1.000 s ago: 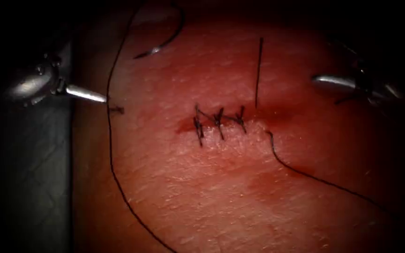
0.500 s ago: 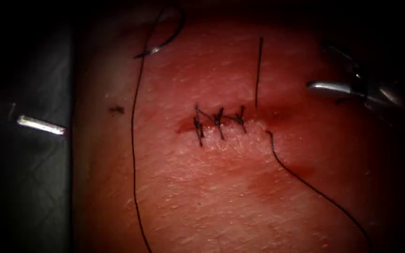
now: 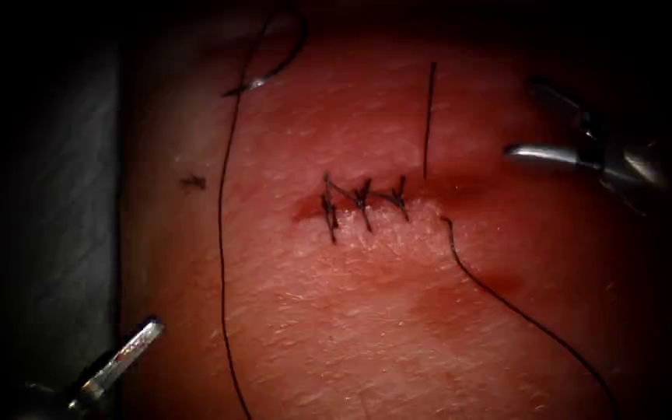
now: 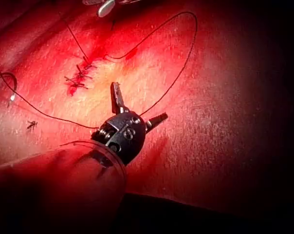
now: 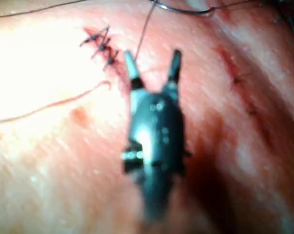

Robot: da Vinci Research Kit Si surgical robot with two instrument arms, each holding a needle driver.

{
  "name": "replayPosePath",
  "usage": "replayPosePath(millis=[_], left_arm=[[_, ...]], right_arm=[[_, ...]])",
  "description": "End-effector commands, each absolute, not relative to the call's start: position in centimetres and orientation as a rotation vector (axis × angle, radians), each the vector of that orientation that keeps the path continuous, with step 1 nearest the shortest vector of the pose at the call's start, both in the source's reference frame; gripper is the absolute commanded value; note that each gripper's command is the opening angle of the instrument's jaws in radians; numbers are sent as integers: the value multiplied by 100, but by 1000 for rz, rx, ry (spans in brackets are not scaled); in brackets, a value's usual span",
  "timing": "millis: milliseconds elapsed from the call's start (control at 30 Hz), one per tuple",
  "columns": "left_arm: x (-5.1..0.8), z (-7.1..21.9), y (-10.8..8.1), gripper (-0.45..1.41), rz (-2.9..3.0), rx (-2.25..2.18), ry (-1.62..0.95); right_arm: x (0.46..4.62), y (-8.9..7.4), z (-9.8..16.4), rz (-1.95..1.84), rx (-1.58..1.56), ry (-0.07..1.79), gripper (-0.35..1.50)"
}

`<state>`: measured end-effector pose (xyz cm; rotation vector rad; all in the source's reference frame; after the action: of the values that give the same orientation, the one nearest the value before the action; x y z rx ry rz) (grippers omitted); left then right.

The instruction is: Wound Closure

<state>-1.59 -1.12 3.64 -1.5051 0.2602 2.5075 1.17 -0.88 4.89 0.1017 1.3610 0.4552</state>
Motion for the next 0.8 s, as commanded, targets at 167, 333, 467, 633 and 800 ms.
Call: replayPosePath(millis=[167, 333, 467, 633, 800], left_arm=[[-201, 389, -131, 79, 2465, -1495, 212], [-232, 412, -146, 78, 2452, -1510, 216], [-246, 434, -153, 74, 2456, -1502, 235], [-251, 470, -151, 52, 2500, -1443, 236], [-248, 479, -145, -45, 2495, -1451, 226]], right_arm=[[125, -98, 494, 454, 107, 1360, 96], [126, -99, 494, 452, 108, 1358, 96], [130, -100, 494, 453, 105, 1358, 98], [137, -104, 494, 449, 106, 1348, 98], [137, -104, 494, 449, 106, 1349, 98]])
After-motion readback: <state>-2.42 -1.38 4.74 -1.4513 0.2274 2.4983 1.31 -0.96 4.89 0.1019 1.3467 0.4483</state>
